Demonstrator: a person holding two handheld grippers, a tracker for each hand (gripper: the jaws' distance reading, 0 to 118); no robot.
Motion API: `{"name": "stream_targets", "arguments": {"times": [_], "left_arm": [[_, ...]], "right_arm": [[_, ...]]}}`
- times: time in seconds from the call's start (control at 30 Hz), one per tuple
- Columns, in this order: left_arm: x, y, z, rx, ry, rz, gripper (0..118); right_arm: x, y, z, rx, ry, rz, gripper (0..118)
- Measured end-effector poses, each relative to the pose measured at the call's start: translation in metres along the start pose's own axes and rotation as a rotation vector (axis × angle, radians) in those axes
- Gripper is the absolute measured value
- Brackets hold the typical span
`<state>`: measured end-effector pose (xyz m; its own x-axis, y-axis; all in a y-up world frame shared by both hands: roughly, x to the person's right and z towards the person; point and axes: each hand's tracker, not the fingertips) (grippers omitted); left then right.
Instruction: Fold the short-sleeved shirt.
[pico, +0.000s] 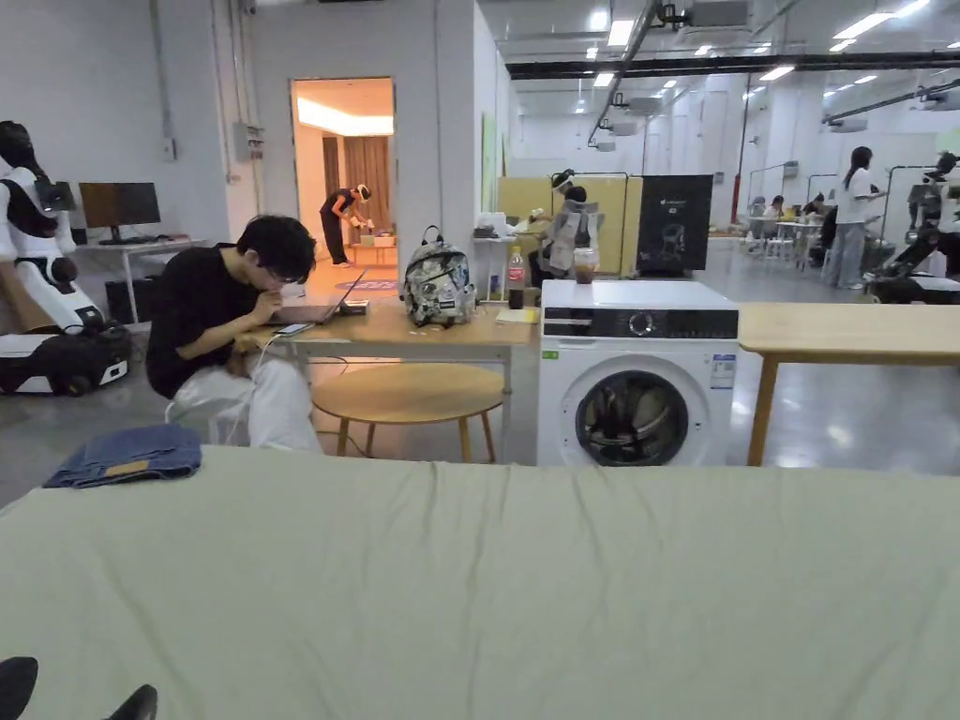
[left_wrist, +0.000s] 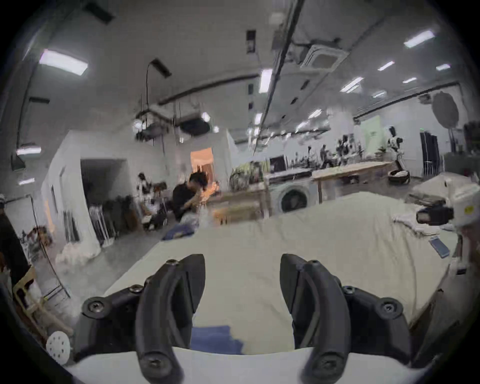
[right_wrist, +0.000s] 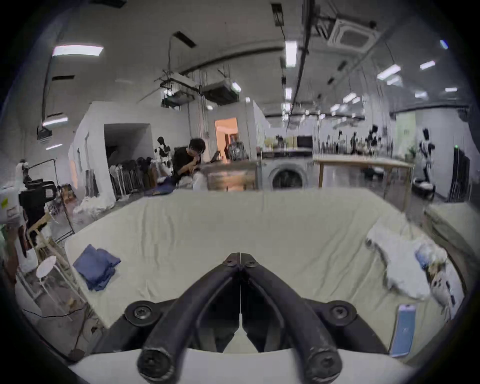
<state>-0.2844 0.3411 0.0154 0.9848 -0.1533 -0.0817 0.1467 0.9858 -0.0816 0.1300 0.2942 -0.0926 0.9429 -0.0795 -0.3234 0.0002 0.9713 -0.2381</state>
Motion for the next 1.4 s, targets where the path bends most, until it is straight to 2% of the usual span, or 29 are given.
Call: {"name": "stream_targets", "arguments": {"times": [0.03,0.1,0.13,0.17,0.33,0.43,0.5,0.63,0.73,0.87,1.03,1.27,1.4], "left_arm": [[0.011,0.001,-0.001,-0.013,-0.078,0.048,55],[0.025,0.002,-0.005,-0.014,-0.186,0.141,26],[0.023,-0.001,-0.012,0.003,-0.199,0.167,10],[0.029,-0.003,-0.012,0.027,-0.187,0.151,0],[0.06,-0.002,-0.016,0.02,-0.087,0.108,0],[0.07,-0.009,-0.021,0.012,-0.064,0.07,0],[0.077,-0.008,-0.022,0.008,-0.041,0.035,0],[0.081,-0.003,-0.019,0.024,-0.018,0.023,0],[0.078,0.0,-0.017,0.038,-0.008,0.002,0],[0.07,0.007,-0.014,0.066,-0.016,0.039,0],[0.073,0.007,-0.014,0.045,-0.018,0.014,0],[0.077,0.013,-0.009,0.053,-0.031,0.008,0],[0.077,0.016,-0.007,0.071,-0.03,0.01,0]], "right_arm": [[-0.002,0.004,0.005,0.029,-0.002,-0.005,0],[-0.001,0.006,0.013,0.078,0.034,-0.034,0],[-0.002,0.006,0.017,0.097,0.032,-0.032,0],[-0.003,0.004,0.02,0.101,0.025,-0.023,0],[-0.002,-0.009,0.028,0.108,-0.05,0.008,0],[0.004,-0.015,0.027,0.115,-0.088,-0.035,0],[0.008,-0.012,0.025,0.111,-0.079,-0.065,0],[0.007,-0.01,0.026,0.11,-0.098,-0.036,0],[0.009,-0.009,0.028,0.118,-0.067,-0.071,0],[0.007,-0.01,0.025,0.104,-0.089,-0.043,0],[0.006,-0.011,0.026,0.106,-0.084,-0.036,0],[-0.001,-0.004,0.034,0.109,-0.111,0.032,0],[0.0,-0.003,0.034,0.113,-0.112,0.026,0]]}}
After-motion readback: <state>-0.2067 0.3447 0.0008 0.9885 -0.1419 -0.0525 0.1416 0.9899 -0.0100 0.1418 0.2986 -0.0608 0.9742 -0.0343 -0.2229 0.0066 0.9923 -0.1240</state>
